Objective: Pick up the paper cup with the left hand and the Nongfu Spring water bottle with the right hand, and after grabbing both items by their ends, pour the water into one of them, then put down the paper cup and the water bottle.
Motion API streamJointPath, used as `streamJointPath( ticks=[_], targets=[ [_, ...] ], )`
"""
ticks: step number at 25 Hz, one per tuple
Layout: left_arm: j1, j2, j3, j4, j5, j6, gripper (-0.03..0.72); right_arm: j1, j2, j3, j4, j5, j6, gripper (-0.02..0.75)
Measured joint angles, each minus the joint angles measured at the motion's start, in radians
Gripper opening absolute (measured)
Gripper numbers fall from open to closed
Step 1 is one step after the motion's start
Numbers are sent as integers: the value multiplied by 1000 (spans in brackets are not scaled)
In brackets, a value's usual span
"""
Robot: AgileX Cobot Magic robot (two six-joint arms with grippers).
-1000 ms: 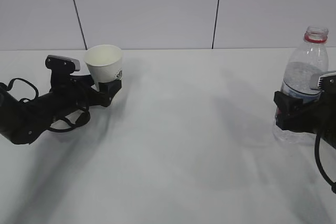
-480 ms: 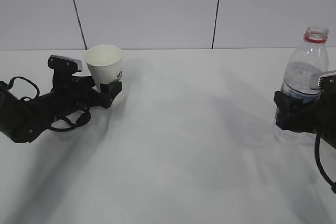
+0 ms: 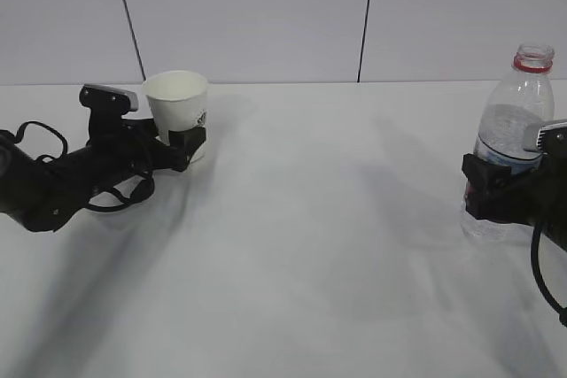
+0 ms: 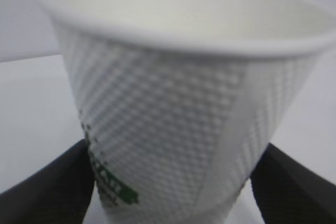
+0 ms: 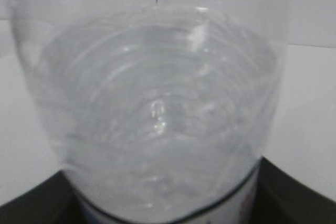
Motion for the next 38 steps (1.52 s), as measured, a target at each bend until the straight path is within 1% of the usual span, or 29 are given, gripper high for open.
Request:
streamJointPath(
  ticks=[10, 26, 29, 35, 38],
  targets=[
    [0, 67, -29, 0, -11, 0, 685, 0, 0, 0, 0, 0, 0, 474],
    [0, 69, -39, -23, -49, 0, 681, 0, 0, 0, 0, 0, 0, 474],
    [0, 69, -39, -27, -62, 0, 670, 0, 0, 0, 0, 0, 0, 474],
    [0, 69, -39, -29, -62, 0, 605, 0, 0, 0, 0, 0, 0, 474],
    [0, 69, -39, -29, -62, 0, 596, 0, 0, 0, 0, 0, 0, 474]
  ],
)
